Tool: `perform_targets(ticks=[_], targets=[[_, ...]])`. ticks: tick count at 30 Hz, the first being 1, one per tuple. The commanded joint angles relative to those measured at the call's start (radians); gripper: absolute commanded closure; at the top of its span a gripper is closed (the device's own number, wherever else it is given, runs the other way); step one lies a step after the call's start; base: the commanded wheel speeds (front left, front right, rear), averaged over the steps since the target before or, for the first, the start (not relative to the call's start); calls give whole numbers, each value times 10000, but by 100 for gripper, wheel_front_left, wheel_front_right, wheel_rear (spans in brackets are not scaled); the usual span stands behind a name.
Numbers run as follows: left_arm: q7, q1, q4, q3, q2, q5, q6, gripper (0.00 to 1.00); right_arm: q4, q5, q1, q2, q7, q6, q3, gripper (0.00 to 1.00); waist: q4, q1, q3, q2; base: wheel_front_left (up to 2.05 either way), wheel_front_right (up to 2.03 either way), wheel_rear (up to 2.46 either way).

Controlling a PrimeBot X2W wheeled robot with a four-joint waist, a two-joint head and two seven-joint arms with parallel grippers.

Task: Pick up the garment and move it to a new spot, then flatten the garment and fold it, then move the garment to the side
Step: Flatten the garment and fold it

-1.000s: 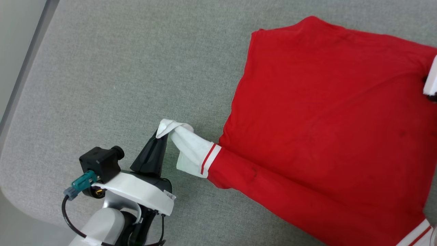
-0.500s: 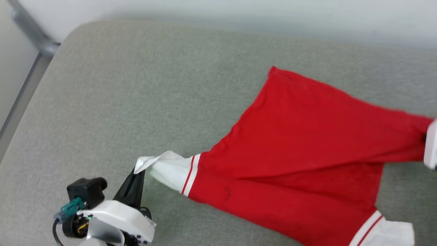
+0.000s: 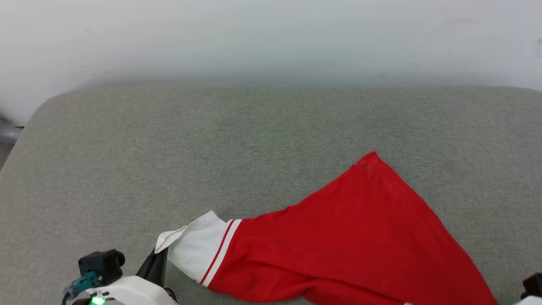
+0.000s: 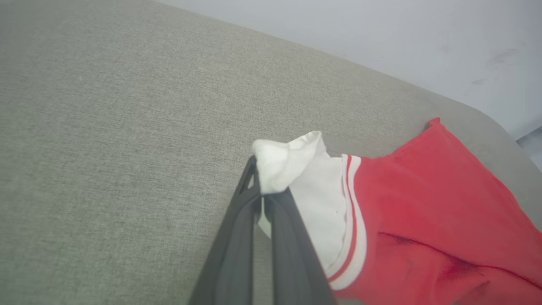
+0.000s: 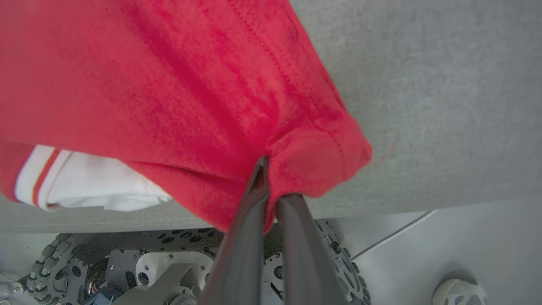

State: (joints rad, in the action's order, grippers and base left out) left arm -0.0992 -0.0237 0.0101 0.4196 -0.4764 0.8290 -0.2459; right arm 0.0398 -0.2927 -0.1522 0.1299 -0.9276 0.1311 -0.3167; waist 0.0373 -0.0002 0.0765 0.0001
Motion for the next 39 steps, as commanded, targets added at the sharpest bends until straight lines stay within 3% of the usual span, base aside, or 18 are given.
perform_targets(ticks=[1, 5, 6, 7, 11, 14, 20, 24, 29, 39], targets=[[66, -106, 52, 33, -25, -5, -57, 100, 135, -83, -447, -218, 132, -7, -7, 100, -279, 2, -218, -1, 0, 0, 0], [156, -90, 36, 63, -110, 22, -32, 100, 109, -314, -1128, -656, 589, -7, -19, 100, -419, 2, -252, -1, 0, 0, 0], [150, -58, 15, 59, -112, 39, 4, 100, 80, -453, -1171, -701, 811, -7, -66, 69, -437, 2, -235, -1, 0, 0, 0], [147, -27, -7, 55, -117, 52, 30, 100, 16, -608, -1223, -743, 1035, -7, -115, 0, -450, 2, -226, -1, 0, 0, 0], [193, 94, -83, 105, -93, 62, 94, 100, -201, -1316, -1162, -801, 2666, -7, -366, 0, -380, 2, -186, -1, 0, 0, 0], [187, 143, -106, 142, -49, 28, 101, 100, -394, -1514, -899, -790, 4505, -7, -627, 0, -304, 2, -160, -1, 0, 0, 0], [133, 411, 6, 239, -50, -112, 154, 100, -950, -824, 125, -799, 7646, -6, -741, 0, -115, 2, 60, -1, 0, 0, 0], [69, 727, 150, 292, -36, -256, 230, 100, -1389, -180, 1145, -798, 8442, -6, -417, 0, 65, 2, 384, -1, 0, 0, 0], [-4, 1191, 443, 391, 20, -444, 315, 100, -1995, 161, 2639, -204, 7480, -6, 504, 0, 361, 2, 954, -1, 0, 0, 0], [-120, 2259, 614, 699, 270, -752, 756, 100, -2721, -257, 5693, 1455, 2271, -6, 2775, 0, 1101, 2, 2143, -1, 0, 0, 0]])
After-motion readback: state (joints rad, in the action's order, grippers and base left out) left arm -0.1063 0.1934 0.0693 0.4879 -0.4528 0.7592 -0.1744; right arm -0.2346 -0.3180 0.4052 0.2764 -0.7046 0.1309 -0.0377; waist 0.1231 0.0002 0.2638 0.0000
